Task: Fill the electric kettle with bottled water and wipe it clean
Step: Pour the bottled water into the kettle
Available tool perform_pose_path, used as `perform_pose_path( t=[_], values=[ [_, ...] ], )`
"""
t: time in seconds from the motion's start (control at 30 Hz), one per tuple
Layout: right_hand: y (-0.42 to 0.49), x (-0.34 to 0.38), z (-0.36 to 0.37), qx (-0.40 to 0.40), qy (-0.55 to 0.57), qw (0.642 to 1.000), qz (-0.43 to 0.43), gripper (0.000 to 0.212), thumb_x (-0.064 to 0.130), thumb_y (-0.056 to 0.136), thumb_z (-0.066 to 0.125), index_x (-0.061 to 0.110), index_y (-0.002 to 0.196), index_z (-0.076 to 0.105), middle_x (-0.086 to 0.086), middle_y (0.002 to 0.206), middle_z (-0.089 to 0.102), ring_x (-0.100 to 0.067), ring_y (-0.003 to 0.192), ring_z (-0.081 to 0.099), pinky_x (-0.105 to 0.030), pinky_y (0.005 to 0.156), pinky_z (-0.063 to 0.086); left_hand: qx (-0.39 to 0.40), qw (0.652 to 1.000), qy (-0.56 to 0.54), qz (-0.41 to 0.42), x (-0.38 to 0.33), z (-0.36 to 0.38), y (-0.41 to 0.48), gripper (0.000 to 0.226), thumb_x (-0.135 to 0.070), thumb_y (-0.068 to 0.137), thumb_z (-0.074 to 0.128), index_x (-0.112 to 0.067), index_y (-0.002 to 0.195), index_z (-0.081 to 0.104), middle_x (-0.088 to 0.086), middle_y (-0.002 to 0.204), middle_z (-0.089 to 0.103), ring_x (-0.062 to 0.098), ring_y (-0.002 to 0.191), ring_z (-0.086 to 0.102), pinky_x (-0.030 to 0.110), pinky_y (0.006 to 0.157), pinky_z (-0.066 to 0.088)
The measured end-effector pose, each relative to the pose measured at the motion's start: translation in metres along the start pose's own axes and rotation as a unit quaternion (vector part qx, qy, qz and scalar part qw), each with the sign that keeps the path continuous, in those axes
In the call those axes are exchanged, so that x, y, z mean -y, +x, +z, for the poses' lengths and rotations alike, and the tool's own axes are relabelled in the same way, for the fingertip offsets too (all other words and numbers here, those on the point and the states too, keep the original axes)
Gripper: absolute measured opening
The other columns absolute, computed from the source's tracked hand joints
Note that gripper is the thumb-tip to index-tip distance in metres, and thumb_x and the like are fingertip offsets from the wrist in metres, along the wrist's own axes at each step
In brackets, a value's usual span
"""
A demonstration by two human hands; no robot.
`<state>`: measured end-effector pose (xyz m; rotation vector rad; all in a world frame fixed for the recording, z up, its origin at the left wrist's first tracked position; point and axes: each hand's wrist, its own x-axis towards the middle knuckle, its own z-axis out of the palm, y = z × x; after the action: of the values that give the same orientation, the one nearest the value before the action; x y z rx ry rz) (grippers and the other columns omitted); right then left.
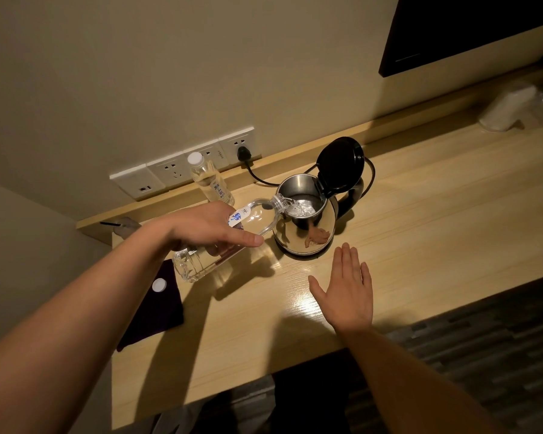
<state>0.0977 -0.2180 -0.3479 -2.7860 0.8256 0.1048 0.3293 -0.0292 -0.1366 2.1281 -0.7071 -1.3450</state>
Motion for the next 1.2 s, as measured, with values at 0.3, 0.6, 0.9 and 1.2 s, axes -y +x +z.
perform_pose_path(
  t=[0.3, 0.6, 0.9, 1.2],
  values=[
    [0.0002, -0.0004, 0.0002, 0.0, 0.004, 1.0, 0.001, 0.092, 0.071, 0.098, 0.032, 0.009, 0.164, 0.015, -0.008, 0.174, 0.011, -0.021, 0.161, 0.005, -0.044, 0.13, 0.011, -0.004, 1.0, 0.007, -0.003, -0.0006, -0.0017, 0.0009, 0.066, -0.07, 0.066, 0.082, -0.01, 0.091, 0.073, 0.009, 0.078, 0.069, 0.027, 0.072, 0.064, 0.042, 0.07, 0.052],
    [0.0007, -0.0006, 0.0007, 0.004, 0.003, 1.0, 0.0, 0.092, 0.071, 0.098, 0.03, 0.009, 0.164, 0.015, -0.008, 0.174, 0.011, -0.022, 0.161, 0.004, -0.045, 0.13, 0.012, 0.0, 1.0, 0.011, -0.006, -0.0022, -0.0026, -0.0024, 0.08, -0.077, 0.057, 0.083, -0.008, 0.096, 0.072, 0.016, 0.081, 0.072, 0.024, 0.072, 0.068, 0.035, 0.066, 0.057],
    [0.0003, -0.0009, 0.0001, 0.008, 0.006, 1.0, -0.002, 0.093, 0.072, 0.098, 0.028, 0.01, 0.165, 0.012, -0.008, 0.174, 0.008, -0.021, 0.162, 0.001, -0.044, 0.13, 0.009, -0.001, 1.0, 0.013, -0.022, -0.0034, -0.003, -0.0047, 0.082, -0.076, 0.054, 0.085, -0.006, 0.096, 0.072, 0.006, 0.079, 0.072, 0.022, 0.071, 0.069, 0.034, 0.065, 0.057],
    [0.0004, -0.0012, 0.0, 0.011, 0.01, 1.0, -0.002, 0.092, 0.071, 0.098, 0.029, 0.009, 0.165, 0.012, -0.008, 0.174, 0.009, -0.021, 0.162, 0.002, -0.044, 0.13, 0.01, -0.003, 0.999, 0.015, -0.029, -0.0023, -0.006, -0.0028, 0.073, -0.065, 0.066, 0.084, -0.004, 0.103, 0.07, 0.007, 0.082, 0.072, 0.022, 0.073, 0.069, 0.034, 0.066, 0.058]
  ],
)
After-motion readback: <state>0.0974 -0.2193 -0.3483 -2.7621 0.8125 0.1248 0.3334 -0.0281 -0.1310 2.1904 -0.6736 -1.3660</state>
